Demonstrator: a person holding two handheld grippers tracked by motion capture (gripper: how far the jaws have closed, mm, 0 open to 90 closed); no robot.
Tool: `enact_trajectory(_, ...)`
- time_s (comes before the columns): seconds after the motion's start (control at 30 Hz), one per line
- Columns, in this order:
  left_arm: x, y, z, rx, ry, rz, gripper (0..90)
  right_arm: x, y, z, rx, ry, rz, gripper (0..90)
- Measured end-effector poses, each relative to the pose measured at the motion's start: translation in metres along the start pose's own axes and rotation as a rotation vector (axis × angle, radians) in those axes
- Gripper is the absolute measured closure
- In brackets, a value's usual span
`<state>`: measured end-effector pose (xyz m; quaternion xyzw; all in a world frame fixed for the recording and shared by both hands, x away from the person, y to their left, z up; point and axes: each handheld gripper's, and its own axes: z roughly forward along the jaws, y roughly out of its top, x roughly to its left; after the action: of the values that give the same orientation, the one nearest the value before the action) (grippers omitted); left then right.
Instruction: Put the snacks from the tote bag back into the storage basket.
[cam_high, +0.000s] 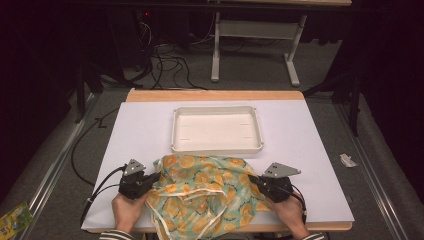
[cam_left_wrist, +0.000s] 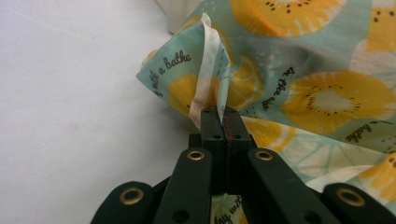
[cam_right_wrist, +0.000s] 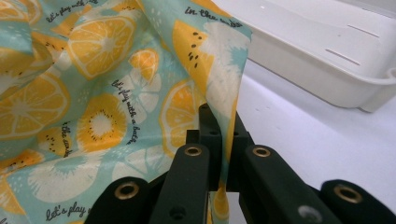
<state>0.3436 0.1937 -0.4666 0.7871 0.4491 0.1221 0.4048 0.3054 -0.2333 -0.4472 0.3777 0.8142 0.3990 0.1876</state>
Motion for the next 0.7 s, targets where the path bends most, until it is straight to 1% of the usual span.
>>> enact_trajectory(0.1, -0.002, 0.001, 0.002, -0.002, -0.009, -0.002, 90.0, -0.001, -0.001, -0.001, -0.001, -0.003, 0.000, 90.0)
enact_trajectory(0.17, -0.006, 0.005, 0.006, 0.000, -0.008, 0.013, 90.0, -0.003, -0.002, -0.003, 0.002, -0.011, 0.005, 90.0)
enact_trajectory(0.2, -0.006, 0.005, 0.007, 0.000, -0.015, 0.005, 90.0, -0.004, -0.003, -0.003, 0.000, -0.012, 0.006, 90.0)
enact_trajectory(0.3, -0.006, 0.006, 0.010, 0.002, -0.015, 0.000, 90.0, -0.005, -0.003, -0.005, -0.004, -0.014, 0.007, 90.0)
enact_trajectory(0.33, -0.006, 0.005, 0.011, 0.008, -0.014, 0.003, 90.0, -0.005, -0.004, -0.007, -0.002, -0.016, 0.008, 90.0)
enact_trajectory(0.43, -0.007, 0.005, 0.012, 0.006, -0.019, 0.002, 90.0, -0.006, -0.004, -0.007, -0.008, -0.020, 0.005, 90.0)
enact_trajectory(0.47, -0.008, 0.005, 0.012, 0.004, -0.020, 0.001, 90.0, -0.006, -0.004, -0.007, -0.003, -0.023, 0.013, 90.0)
enact_trajectory(0.57, -0.011, 0.009, 0.013, 0.013, -0.017, 0.020, 90.0, -0.008, -0.005, -0.008, -0.006, -0.025, 0.009, 90.0)
enact_trajectory(0.63, -0.015, 0.012, 0.016, 0.008, -0.022, 0.029, 90.0, -0.009, -0.007, -0.010, -0.003, -0.032, 0.020, 90.0)
enact_trajectory(0.7, -0.015, 0.013, 0.017, 0.008, -0.030, 0.022, 90.0, -0.011, -0.007, -0.011, -0.002, -0.034, 0.016, 90.0)
